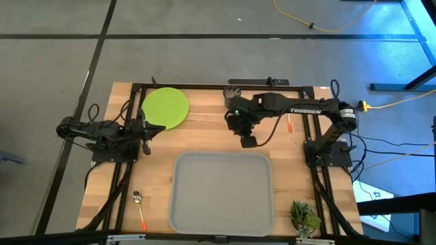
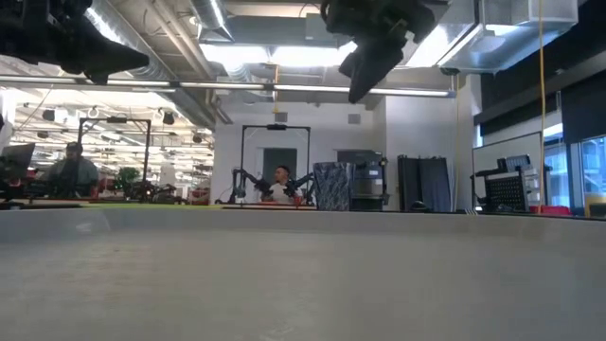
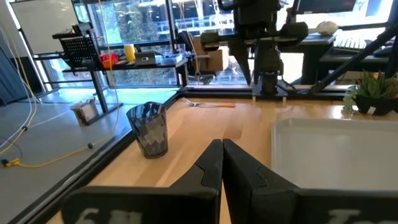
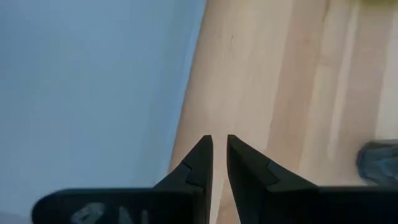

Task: Pick and place plate/cup/fork/spoon on tray
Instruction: Move the gray tray to the center of the table

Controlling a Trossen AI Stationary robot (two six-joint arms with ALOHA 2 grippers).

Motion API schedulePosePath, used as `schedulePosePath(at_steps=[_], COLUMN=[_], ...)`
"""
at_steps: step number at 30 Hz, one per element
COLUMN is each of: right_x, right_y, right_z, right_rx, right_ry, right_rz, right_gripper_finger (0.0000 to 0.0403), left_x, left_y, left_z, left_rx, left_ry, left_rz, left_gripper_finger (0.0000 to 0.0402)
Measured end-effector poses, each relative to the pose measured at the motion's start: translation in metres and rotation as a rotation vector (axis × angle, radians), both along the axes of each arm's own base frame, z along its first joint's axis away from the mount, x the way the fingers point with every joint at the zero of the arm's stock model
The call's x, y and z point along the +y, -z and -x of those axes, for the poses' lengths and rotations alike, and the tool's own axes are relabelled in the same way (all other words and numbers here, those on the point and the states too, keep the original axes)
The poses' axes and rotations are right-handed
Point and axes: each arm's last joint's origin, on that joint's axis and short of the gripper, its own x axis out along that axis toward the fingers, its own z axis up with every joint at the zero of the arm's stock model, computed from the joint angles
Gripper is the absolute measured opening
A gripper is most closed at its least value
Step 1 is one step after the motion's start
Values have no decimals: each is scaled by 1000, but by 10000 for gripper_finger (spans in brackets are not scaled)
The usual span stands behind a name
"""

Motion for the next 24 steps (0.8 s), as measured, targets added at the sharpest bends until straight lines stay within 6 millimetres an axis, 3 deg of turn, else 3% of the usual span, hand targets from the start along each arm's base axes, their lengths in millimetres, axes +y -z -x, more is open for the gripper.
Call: schedulePosePath(at_steps=[10,24], right_x=[18,20], right_y=[43,113], right_z=[-22,-55], right_rx=[78,143], right_ry=[-99,-153], right_rz=[-138,-326], right_gripper_finger=[50,36], left_x=[0,0], left_y=[0,0], left_z=[0,0], left_rx=[1,-1], left_ry=[0,7], left_rz=[1,2], left_gripper_finger=[0,0])
